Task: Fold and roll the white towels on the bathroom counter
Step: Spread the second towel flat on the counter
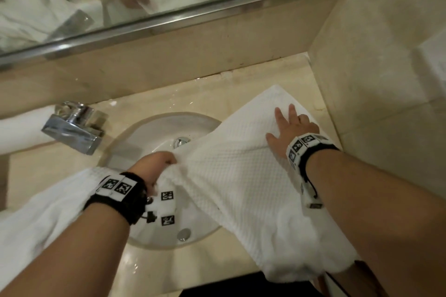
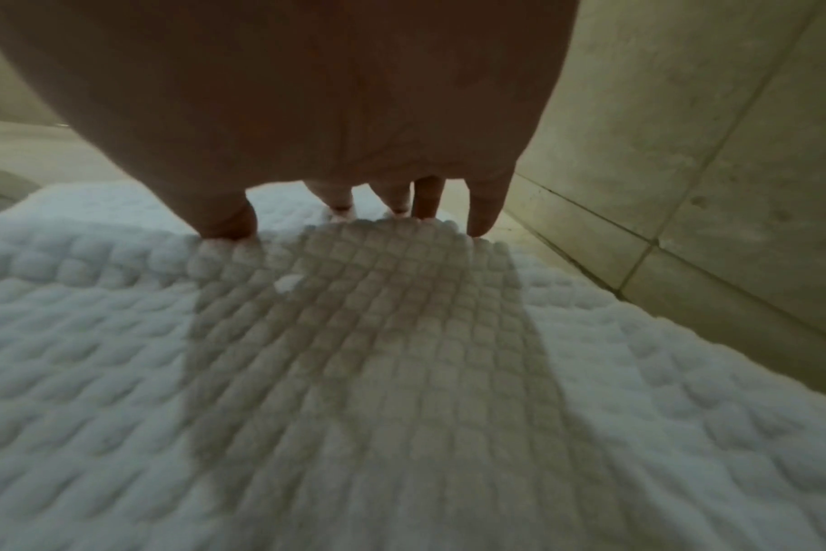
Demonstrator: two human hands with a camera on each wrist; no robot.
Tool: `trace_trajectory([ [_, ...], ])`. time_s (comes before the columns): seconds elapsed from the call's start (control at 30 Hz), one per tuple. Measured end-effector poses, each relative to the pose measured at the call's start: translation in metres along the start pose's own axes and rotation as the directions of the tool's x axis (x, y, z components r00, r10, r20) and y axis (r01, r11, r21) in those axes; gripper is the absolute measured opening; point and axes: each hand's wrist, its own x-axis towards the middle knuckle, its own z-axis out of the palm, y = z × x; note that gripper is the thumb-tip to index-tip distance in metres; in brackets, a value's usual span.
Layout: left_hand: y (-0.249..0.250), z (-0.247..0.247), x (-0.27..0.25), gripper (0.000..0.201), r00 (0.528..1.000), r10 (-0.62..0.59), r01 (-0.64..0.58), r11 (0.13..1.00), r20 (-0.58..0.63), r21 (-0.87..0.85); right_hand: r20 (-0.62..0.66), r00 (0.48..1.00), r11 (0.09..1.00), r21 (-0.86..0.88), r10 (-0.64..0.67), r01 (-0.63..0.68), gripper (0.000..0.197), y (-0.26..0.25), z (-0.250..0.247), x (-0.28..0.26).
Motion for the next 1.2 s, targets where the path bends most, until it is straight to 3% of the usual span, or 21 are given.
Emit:
trace_trajectory([
  [0.07, 0.016, 0.014, -0.027, 0.021, 0.987, 0.06, -0.028, 0.977, 0.147, -0.209, 0.008, 1.0, 1.0, 0.006, 0.0, 0.0, 0.082, -0.003, -0.002, 0.001],
  [0.13, 0.032, 0.034, -0.054, 0.028, 0.934, 0.14, -0.005, 0.924, 0.328, -0.382, 0.0, 1.0, 0.999, 0.033, -0.006, 0.006, 0.08, -0.004, -0.002, -0.002],
  [0.2, 0.05, 0.057, -0.073, 0.034, 0.88, 0.209, 0.007, 0.893, 0.427, -0.451, -0.092, 0.995, 0.997, 0.07, -0.031, 0.037, 0.075, -0.006, 0.0, -0.012],
  [0.3, 0.075, 0.089, -0.082, 0.028, 0.831, 0.264, 0.007, 0.875, 0.49, -0.483, -0.35, 0.936, 0.969, 0.218, -0.035, 0.118, 0.044, -0.005, 0.001, -0.036],
  [0.33, 0.085, 0.101, -0.089, 0.026, 0.816, 0.275, 0.014, 0.87, 0.509, -0.493, -0.376, 0.927, 0.954, 0.272, -0.015, 0.126, 0.032, -0.003, 0.0, -0.046],
  [0.37, 0.095, 0.115, -0.093, 0.026, 0.809, 0.29, -0.014, 0.879, 0.512, -0.476, -0.36, 0.933, 0.938, 0.328, 0.015, 0.112, 0.027, 0.003, -0.002, -0.055],
  [0.47, 0.12, 0.154, -0.104, 0.043, 0.772, 0.33, -0.014, 0.864, 0.544, -0.504, -0.265, 0.955, 0.856, 0.516, 0.134, 0.023, 0.039, 0.03, -0.002, -0.083],
  [0.63, 0.151, 0.209, -0.086, 0.04, 0.802, 0.386, -0.118, 0.851, 0.457, -0.512, -0.212, 0.93, 0.7, 0.711, 0.301, -0.065, 0.042, 0.061, 0.01, -0.132],
  [0.7, 0.151, 0.222, -0.079, 0.039, 0.808, 0.379, -0.153, 0.874, 0.45, -0.461, -0.106, 0.949, 0.71, 0.689, 0.298, -0.146, 0.049, 0.067, 0.025, -0.145],
  [0.8, 0.14, 0.228, -0.061, 0.018, 0.836, 0.39, -0.243, 0.894, 0.385, -0.377, 0.059, 0.97, 0.778, 0.587, 0.235, -0.224, 0.061, 0.068, 0.058, -0.155],
  [0.87, 0.125, 0.223, -0.049, 0.013, 0.865, 0.461, -0.405, 0.875, 0.198, -0.266, 0.087, 0.981, 0.823, 0.534, 0.174, -0.193, 0.062, 0.061, 0.079, -0.157],
  [0.93, 0.106, 0.211, -0.042, 0.016, 0.857, 0.514, -0.516, 0.85, -0.043, -0.106, 0.048, 0.992, 0.858, 0.498, 0.115, -0.123, 0.063, 0.052, 0.097, -0.153],
  [1.0, 0.08, 0.194, -0.029, 0.029, 0.879, 0.435, -0.441, 0.897, -0.194, 0.01, 0.008, 0.997, 0.865, 0.497, 0.072, -0.067, 0.06, 0.046, 0.103, -0.146],
  [1.03, 0.068, 0.185, -0.023, 0.05, 0.906, 0.343, -0.343, 0.938, -0.248, 0.045, -0.007, 0.998, 0.864, 0.501, 0.061, -0.049, 0.057, 0.043, 0.103, -0.142],
  [1.07, 0.053, 0.179, -0.015, 0.072, 0.937, 0.237, -0.231, 0.972, -0.257, 0.051, -0.021, 0.999, 0.868, 0.496, 0.049, -0.033, 0.053, 0.041, 0.101, -0.14],
  [1.1, 0.038, 0.176, -0.006, 0.082, 0.969, 0.146, -0.143, 0.989, -0.201, 0.028, -0.028, 0.999, 0.878, 0.478, 0.04, -0.022, 0.052, 0.036, 0.099, -0.138],
  [1.13, 0.025, 0.176, 0.0, 0.077, 0.992, 0.094, -0.094, 0.996, -0.083, 0.009, -0.029, 0.999, 0.895, 0.445, 0.039, -0.022, 0.056, 0.031, 0.098, -0.139],
  [1.2, 0.001, 0.181, 0.002, 0.053, 0.987, 0.04, -0.036, 0.999, 0.154, -0.029, -0.024, 0.998, 0.941, 0.336, 0.058, -0.047, 0.079, 0.015, 0.099, -0.144],
])
